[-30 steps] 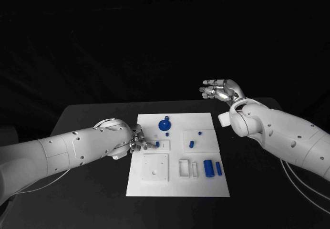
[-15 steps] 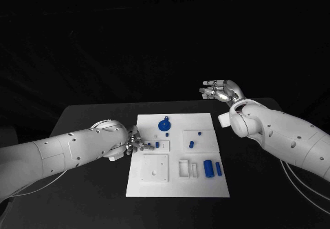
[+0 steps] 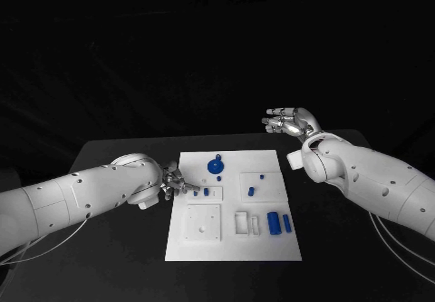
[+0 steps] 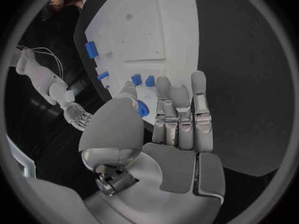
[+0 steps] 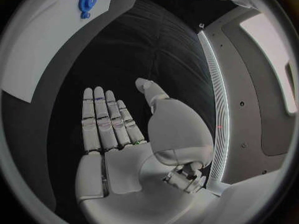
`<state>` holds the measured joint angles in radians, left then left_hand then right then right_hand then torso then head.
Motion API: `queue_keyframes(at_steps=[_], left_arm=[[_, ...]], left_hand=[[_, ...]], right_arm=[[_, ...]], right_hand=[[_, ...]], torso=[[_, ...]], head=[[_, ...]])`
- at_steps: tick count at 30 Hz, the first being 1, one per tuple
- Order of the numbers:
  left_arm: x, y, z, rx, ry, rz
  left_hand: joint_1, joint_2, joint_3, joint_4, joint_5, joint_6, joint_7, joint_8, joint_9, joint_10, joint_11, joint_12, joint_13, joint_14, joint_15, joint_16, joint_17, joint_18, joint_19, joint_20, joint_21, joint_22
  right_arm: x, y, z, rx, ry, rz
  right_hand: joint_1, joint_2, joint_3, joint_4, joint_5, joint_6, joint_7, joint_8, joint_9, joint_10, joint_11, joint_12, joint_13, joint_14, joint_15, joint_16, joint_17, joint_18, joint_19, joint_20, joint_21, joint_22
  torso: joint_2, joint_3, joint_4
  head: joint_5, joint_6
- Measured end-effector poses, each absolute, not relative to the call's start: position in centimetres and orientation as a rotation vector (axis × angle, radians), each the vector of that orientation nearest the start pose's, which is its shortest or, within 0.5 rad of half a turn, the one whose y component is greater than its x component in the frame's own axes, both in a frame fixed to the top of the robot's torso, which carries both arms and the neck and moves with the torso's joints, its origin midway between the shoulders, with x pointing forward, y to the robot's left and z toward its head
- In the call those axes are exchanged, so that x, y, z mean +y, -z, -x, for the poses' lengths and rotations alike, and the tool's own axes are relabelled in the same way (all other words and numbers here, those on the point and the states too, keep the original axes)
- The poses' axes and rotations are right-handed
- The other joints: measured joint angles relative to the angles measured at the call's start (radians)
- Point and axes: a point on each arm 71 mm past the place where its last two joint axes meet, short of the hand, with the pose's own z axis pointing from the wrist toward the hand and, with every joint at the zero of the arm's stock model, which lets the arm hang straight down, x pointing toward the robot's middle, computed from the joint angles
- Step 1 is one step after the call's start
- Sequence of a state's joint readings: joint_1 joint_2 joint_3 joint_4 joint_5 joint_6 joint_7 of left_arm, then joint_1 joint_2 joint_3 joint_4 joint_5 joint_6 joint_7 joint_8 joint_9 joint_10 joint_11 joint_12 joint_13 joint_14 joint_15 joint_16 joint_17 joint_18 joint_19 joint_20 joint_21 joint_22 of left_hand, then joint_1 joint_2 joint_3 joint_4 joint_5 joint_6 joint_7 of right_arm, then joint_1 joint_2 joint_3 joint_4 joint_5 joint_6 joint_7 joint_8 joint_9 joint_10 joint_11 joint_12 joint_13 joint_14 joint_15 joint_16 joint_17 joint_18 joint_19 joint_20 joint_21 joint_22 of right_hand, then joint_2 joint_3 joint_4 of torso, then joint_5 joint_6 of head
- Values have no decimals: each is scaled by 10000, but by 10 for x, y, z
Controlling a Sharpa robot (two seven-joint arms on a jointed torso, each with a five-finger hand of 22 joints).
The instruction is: Assemble the parts on the task board
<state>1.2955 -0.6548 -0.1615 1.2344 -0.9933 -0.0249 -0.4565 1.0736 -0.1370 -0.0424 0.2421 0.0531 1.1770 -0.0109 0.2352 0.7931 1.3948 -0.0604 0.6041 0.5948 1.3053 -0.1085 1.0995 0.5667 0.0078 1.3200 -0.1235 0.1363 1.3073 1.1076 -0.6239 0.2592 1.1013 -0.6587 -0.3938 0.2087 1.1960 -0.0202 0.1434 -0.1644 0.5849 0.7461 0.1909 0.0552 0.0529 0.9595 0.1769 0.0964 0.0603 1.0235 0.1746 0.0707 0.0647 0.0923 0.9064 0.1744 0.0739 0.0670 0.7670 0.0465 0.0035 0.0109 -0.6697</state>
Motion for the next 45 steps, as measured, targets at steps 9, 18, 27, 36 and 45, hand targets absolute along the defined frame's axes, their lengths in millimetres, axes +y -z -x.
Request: queue_keyframes(at_steps=[9,18,27,36,45], left_arm=[[213,194,-538,21425,4658,3988],[196,175,-545,20815,5734,3457],[161,176,-549,19121,7113,1664],[139,187,-544,17517,7214,-780],[119,201,-544,16914,6825,-2509]], left_hand=[[575,471,2,-665,0,-944,584,-897,-1231,-1242,434,-822,-660,-953,488,-1060,-765,-2,-834,435,-706,-603],[3085,2029,1006,-3775,1207,-698,913,-1688,-4515,-1319,831,-3830,-4383,-1407,834,-2949,-2200,-1,-1736,770,-709,-2494],[3370,1896,1002,-4664,443,-852,1184,-1688,-6471,-1265,1197,-5386,-5326,-740,911,-2785,-2137,390,-1446,817,-287,-1556],[3269,1795,1131,-5027,443,-1052,1213,-1687,-7041,-2462,1499,-5425,-5350,-311,1005,-2398,-1912,637,-1112,918,45,-650],[3024,1551,1192,-5088,473,-1286,1177,-1687,-7273,-2692,1557,-5425,-5349,-17,1003,-2398,-2022,863,-827,979,-87,-526]], right_arm=[[-237,158,-572,13265,-11035,-7459],[-236,158,-572,13276,-11047,-7467],[-235,158,-572,13295,-11082,-7464],[-235,158,-572,13295,-11083,-7463],[-236,159,-572,13284,-11079,-7468]], right_hand=[[4,3,-40,41,48,-36,36,0,0,0,0,0,0,-35,-34,0,-8,0,-8,8,0,0],[4,3,-39,41,48,-35,35,0,0,0,0,0,0,-35,-34,0,-8,0,-8,8,0,0],[5,3,-39,41,48,-35,35,0,0,0,0,0,0,-35,-34,0,-7,0,-8,8,0,0],[5,3,-39,41,89,-35,35,0,0,0,0,0,0,-35,-34,0,-7,0,-8,8,0,0],[5,3,-38,42,88,-34,34,0,0,0,0,0,0,-35,-34,0,-6,-1,-8,8,0,0]], torso=[[-1,0,5],[7,0,5],[16,-12,-13],[18,-6,-8],[22,-11,5]], head=[[15,69],[43,166],[49,224],[25,269],[-8,274]])
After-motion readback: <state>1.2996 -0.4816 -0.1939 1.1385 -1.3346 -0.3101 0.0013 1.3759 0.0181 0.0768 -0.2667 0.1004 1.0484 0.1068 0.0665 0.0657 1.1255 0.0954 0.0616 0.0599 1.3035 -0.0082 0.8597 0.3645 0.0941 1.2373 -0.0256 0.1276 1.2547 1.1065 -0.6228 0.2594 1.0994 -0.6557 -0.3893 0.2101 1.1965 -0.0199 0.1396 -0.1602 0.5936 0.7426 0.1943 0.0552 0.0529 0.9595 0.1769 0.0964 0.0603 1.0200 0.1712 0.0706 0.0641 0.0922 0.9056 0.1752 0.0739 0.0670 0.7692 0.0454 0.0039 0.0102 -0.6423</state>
